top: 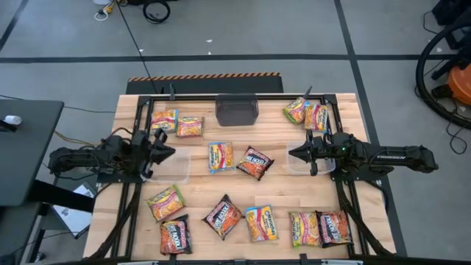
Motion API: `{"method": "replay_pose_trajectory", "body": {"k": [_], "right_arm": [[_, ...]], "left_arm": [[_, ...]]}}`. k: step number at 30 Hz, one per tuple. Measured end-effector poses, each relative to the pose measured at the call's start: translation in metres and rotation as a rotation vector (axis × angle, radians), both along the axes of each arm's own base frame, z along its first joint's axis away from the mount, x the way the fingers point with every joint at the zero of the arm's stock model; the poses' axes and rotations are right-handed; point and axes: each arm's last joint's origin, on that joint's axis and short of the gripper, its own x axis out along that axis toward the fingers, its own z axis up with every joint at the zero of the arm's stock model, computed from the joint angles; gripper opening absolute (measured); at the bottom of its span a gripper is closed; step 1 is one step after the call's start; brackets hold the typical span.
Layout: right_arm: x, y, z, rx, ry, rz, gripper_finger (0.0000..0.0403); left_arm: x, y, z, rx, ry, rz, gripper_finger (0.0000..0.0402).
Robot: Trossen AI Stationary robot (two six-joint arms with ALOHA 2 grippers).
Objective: Sort Maruchan noodles
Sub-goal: Put the blue noodle pack into the black bin
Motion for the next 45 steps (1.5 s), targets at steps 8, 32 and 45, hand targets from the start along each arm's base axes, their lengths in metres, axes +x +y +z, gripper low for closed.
{"method": "replay_pose_trajectory", "body": {"k": [8, 32, 45], "right_arm": [[0.000, 0.000, 0.002, -0.003, -0.020, 0.000, 0.0027], [0.011, 0.008, 0.035, -0.104, -0.249, -0.072, 0.0028], [0.068, 0.028, 0.073, -0.326, -0.072, -0.043, 0.0111]], "left_arm": [[0.026, -0.002, 0.008, -0.004, 0.069, 0.107, 0.0011], [0.169, -0.019, -0.023, 0.355, 0.850, 0.226, 0.0060], [0.213, -0.066, -0.026, 0.614, 1.204, 0.262, 0.0200]]}}
